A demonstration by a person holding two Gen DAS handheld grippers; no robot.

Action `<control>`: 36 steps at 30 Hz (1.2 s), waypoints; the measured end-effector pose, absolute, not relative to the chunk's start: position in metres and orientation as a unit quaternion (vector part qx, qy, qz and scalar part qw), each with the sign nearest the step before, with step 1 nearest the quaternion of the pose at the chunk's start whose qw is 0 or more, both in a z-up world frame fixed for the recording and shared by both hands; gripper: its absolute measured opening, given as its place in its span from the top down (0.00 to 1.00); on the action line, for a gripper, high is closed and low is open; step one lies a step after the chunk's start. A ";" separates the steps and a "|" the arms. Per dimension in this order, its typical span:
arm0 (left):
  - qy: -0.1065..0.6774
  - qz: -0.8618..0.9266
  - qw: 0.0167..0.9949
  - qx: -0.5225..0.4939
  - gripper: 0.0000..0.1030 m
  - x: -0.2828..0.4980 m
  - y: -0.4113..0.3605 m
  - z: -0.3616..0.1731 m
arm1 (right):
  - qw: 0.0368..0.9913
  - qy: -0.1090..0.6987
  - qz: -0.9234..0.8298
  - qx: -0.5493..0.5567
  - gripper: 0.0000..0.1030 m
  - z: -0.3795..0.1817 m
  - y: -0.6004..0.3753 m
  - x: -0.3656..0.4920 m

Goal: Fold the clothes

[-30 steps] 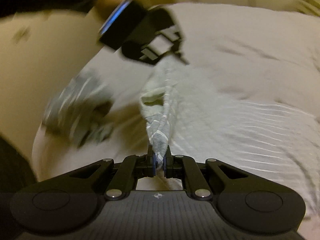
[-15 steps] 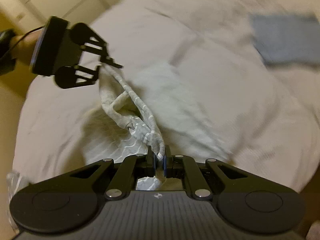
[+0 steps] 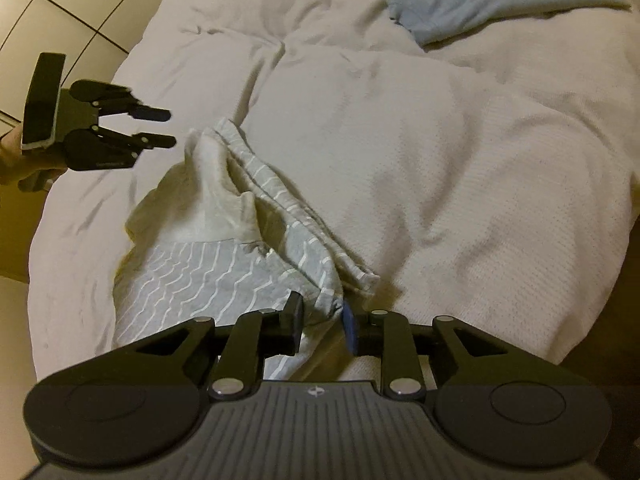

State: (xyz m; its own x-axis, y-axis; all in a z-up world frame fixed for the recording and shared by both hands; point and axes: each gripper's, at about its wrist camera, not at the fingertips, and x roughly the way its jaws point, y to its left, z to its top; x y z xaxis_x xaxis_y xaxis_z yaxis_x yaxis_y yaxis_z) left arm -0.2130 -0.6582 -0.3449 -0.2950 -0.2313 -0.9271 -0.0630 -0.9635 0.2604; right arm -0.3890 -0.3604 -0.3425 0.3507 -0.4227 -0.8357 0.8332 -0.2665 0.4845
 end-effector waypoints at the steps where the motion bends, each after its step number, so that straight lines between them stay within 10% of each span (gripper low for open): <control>1: -0.106 -0.801 0.065 0.586 0.69 -0.207 -0.660 -0.341 | 0.579 0.173 -0.543 0.583 0.74 -0.342 -0.362 -0.387; 15: 0.031 -0.833 0.070 0.548 0.69 -0.247 -0.618 -0.386 | 0.540 0.155 -0.573 0.596 0.92 -0.356 -0.359 -0.390; 36: 0.018 -0.845 0.046 0.532 0.70 -0.215 -0.558 -0.352 | 0.538 0.135 -0.600 0.577 0.79 -0.333 -0.329 -0.397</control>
